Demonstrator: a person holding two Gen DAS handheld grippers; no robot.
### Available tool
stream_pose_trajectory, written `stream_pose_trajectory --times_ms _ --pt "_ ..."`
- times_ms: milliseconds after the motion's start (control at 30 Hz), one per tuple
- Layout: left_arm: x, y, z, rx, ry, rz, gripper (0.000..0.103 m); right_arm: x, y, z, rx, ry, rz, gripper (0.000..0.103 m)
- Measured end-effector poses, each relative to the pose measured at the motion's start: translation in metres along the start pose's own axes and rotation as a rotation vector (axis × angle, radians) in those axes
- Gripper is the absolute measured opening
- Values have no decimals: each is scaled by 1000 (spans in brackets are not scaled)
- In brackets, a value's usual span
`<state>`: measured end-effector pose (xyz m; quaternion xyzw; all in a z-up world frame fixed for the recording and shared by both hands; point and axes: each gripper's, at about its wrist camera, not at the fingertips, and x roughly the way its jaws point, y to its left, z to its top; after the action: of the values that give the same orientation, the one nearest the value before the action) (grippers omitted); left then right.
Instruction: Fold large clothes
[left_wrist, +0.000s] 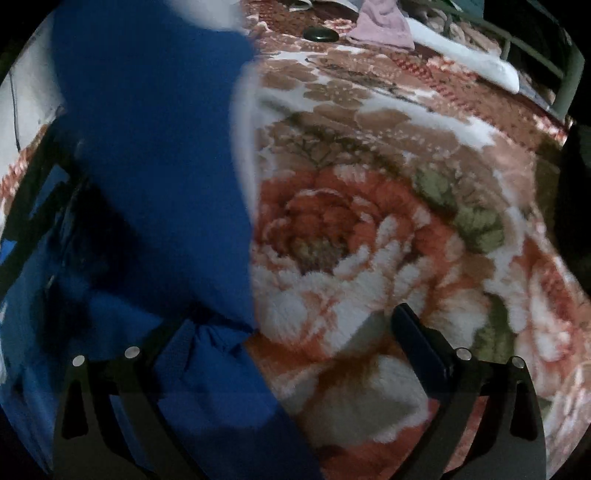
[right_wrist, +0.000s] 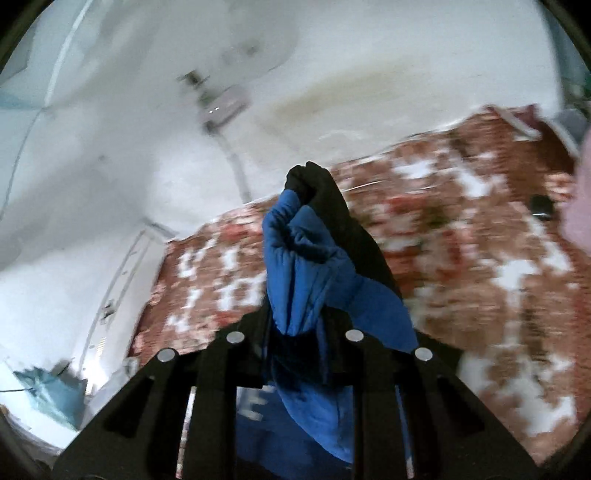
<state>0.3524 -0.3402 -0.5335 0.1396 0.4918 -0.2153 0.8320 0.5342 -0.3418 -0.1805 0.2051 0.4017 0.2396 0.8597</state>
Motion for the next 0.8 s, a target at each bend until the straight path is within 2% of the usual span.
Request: stream_pose_trajectory --times_ms 100,233,367,433,500,567,667,800 --pt "-5 3 -3 -33 1 -22 98 57 48 -10 -29 72 60 19" --pt "-5 8 -3 -86 4 -58 98 141 109 -45 -70 220 103 19" --pt "3 11 -2 -101 10 -77 98 229 153 -102 -136 380 60 19" --pt "6 11 -2 -95 11 -80 98 270 168 -137 -190 443 9 19" --pt "8 11 -2 -88 11 -86 98 304 173 -171 -231 490 -36 19" --pt "8 14 -1 -114 10 -102 98 341 168 -205 -210 573 -46 19" --pt "4 21 1 -183 6 -135 98 375 167 -242 -264 627 -92 19" --pt "4 27 0 -227 2 -173 98 404 165 -280 -364 695 -145 21"
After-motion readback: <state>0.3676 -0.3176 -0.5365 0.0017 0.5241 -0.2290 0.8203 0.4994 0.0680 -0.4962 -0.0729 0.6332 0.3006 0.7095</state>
